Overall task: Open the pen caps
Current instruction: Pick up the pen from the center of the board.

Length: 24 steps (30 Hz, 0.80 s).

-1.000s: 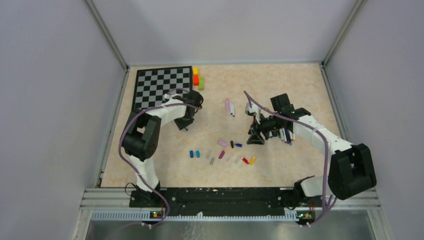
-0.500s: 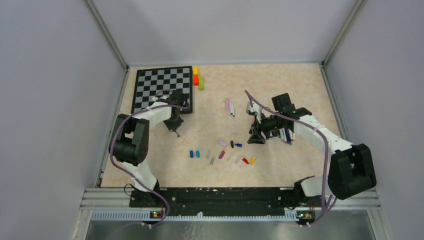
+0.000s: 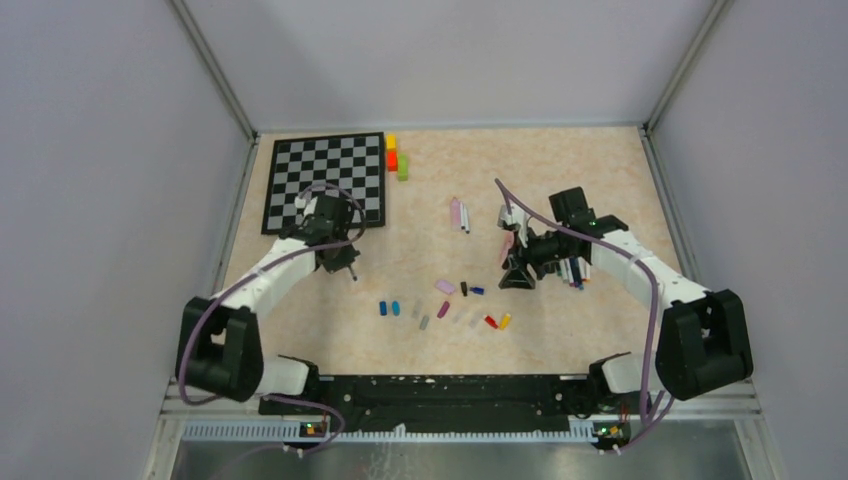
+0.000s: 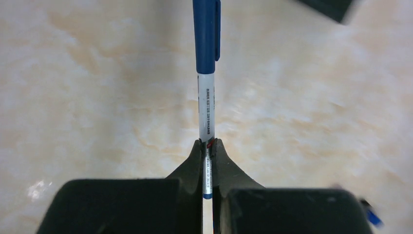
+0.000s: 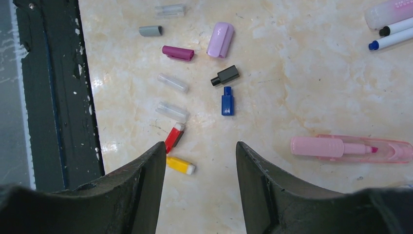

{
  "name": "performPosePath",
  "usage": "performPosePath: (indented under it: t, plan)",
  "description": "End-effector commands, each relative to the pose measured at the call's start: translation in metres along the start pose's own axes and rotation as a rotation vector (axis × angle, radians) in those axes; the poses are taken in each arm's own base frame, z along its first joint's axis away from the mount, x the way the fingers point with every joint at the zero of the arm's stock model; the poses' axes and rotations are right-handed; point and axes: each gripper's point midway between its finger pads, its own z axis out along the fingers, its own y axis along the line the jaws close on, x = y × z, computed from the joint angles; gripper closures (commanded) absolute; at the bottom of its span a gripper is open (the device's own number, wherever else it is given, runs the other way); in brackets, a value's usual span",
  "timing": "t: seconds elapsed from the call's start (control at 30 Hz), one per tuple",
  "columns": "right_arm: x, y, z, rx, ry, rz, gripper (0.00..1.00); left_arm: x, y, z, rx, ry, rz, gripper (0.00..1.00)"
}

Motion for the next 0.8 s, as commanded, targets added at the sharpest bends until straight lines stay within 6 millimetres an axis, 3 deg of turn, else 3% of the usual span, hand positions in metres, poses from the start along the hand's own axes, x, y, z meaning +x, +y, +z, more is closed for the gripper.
performPosePath:
  t: [0.0,0.07,0.17,0.37,0.57,0.77]
  plan:
    - [-0.012,0.009,-0.010,-0.011,-0.061,-0.060,0.46,-0.019,-0.058,-0.057,0.432,-0.109,0.126,1.00]
    - [-0.016,0.012,-0.016,-0.002,-0.086,-0.076,0.46,-0.017,-0.088,-0.091,0.691,-0.163,0.206,1.00]
    - [-0.028,0.016,-0.027,0.024,-0.124,-0.098,0.46,-0.006,-0.117,-0.145,1.018,-0.209,0.271,1.00]
    - [-0.072,0.048,-0.060,-0.004,-0.196,-0.182,0.46,0.018,-0.161,-0.221,1.373,-0.278,0.386,1.00]
    - [-0.125,0.087,-0.092,-0.081,-0.340,-0.194,0.42,0.056,-0.207,-0.259,1.551,-0.317,0.458,1.00]
    - [-0.149,0.084,-0.110,-0.197,-0.504,0.039,0.39,0.077,-0.239,-0.276,1.609,-0.374,0.432,1.00]
